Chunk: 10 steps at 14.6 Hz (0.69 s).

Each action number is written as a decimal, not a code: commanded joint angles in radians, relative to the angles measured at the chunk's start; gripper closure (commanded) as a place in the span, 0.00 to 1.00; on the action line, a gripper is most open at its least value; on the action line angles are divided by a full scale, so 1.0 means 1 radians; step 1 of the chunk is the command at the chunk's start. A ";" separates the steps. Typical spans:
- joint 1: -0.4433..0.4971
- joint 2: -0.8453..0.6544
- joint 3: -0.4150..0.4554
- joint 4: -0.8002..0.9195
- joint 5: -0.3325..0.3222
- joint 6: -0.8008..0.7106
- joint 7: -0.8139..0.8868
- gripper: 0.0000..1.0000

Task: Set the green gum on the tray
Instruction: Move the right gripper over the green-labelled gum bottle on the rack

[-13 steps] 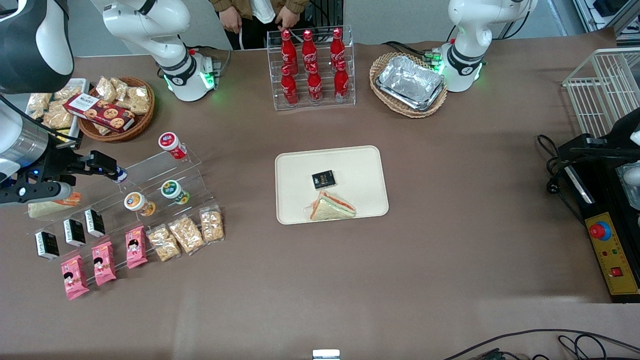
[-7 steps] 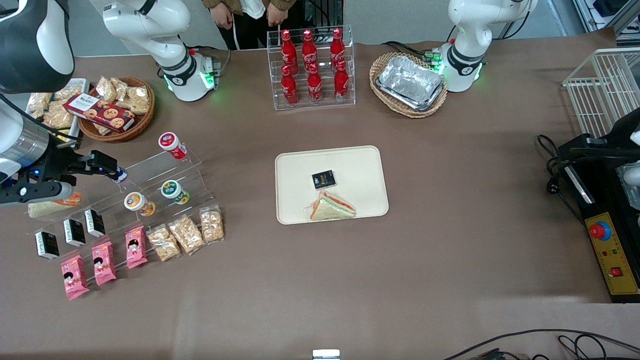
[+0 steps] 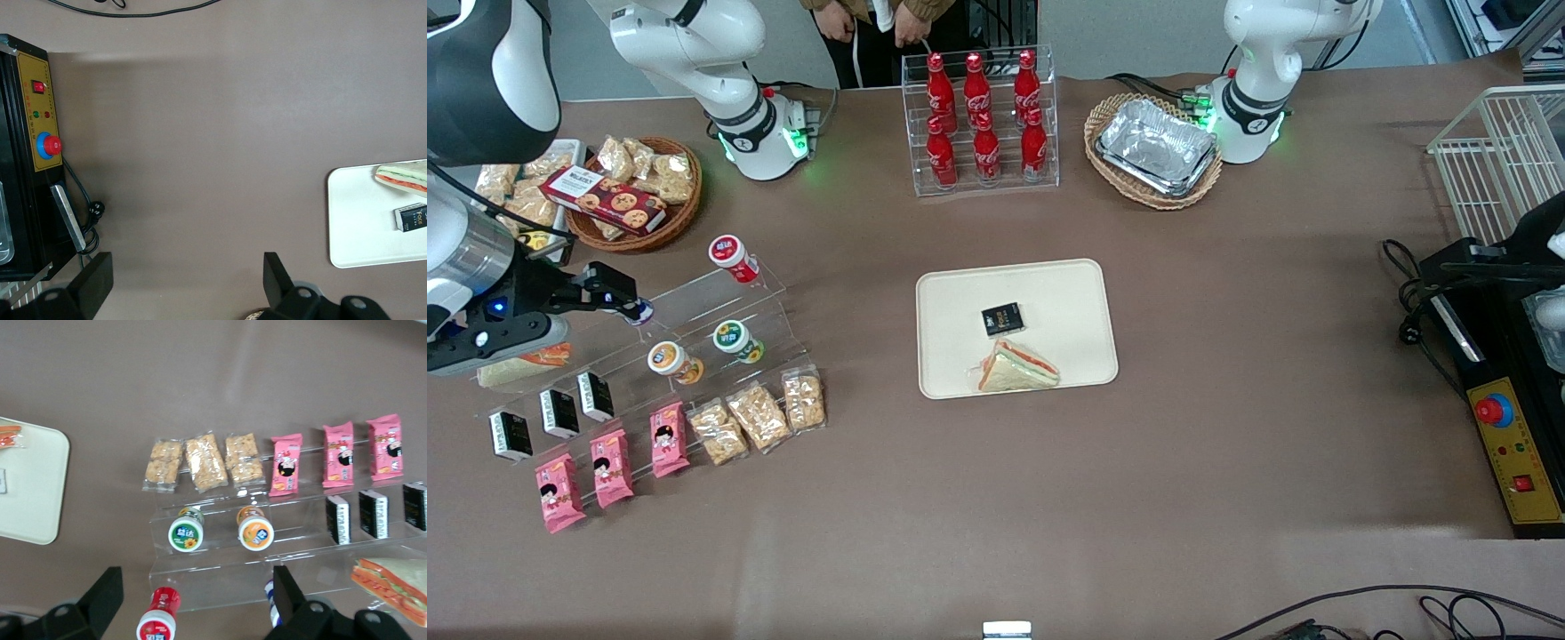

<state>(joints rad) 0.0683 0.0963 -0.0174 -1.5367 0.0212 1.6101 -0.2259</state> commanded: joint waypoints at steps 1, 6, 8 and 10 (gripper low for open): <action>-0.001 -0.050 -0.003 -0.110 0.029 0.065 -0.013 0.00; 0.011 -0.207 0.010 -0.498 0.026 0.373 -0.004 0.00; 0.016 -0.205 0.013 -0.577 0.026 0.428 0.026 0.00; 0.037 -0.201 0.014 -0.640 0.026 0.477 0.078 0.00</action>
<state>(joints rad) 0.0817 -0.0602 -0.0027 -2.0448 0.0305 1.9984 -0.2080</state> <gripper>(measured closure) 0.000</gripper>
